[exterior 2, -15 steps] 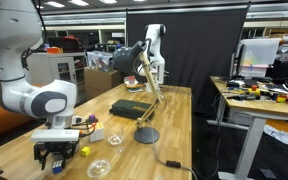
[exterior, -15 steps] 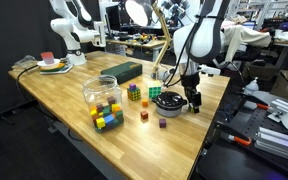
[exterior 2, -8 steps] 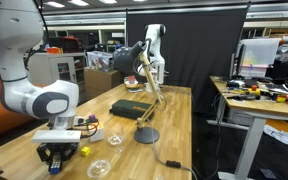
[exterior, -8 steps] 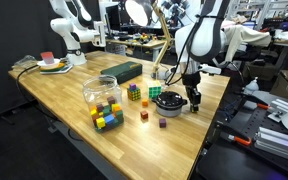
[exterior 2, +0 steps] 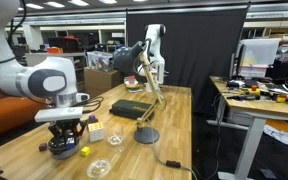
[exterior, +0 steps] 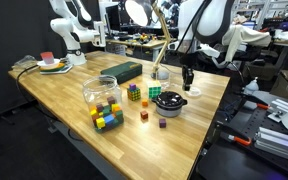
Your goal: Pick up the small square box and put them on top of the big square box
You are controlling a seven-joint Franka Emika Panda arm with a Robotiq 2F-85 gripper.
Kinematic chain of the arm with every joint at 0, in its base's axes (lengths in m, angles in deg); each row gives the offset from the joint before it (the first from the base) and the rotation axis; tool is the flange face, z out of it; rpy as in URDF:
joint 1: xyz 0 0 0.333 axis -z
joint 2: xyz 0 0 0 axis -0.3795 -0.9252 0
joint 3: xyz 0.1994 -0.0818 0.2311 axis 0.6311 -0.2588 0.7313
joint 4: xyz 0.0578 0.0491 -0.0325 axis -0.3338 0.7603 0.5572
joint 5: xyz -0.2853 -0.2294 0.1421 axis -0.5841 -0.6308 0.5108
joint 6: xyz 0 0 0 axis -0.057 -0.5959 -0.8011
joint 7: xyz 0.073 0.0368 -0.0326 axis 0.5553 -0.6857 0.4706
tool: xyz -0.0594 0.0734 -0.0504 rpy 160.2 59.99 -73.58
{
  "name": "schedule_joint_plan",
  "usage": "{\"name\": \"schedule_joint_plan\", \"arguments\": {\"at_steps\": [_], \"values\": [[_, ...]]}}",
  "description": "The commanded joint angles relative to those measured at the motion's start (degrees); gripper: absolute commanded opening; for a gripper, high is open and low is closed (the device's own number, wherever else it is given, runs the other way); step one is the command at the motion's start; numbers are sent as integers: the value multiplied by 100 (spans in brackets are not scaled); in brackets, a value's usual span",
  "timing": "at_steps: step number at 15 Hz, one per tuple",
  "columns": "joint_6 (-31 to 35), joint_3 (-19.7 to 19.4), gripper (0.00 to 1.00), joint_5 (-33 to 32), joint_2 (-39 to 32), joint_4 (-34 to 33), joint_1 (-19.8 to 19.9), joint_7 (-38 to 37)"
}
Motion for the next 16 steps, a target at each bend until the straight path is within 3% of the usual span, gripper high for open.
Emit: {"name": "schedule_joint_plan", "arguments": {"at_steps": [1, 3, 7, 8, 14, 15, 16], "values": [[14, -232, 8, -641, 788, 242, -532, -861], [-146, -79, 8, -833, 930, 112, -737, -1126], [-404, 291, 8, -146, 784, -7, -1074, -789], [-241, 232, 33, -296, 879, 87, -1083, -991], [-277, 262, 33, -205, 798, 61, -1111, -910], [-277, 262, 8, -205, 798, 60, -1111, -909], [-227, 244, 8, -291, 727, -19, -1134, -1034]]}}
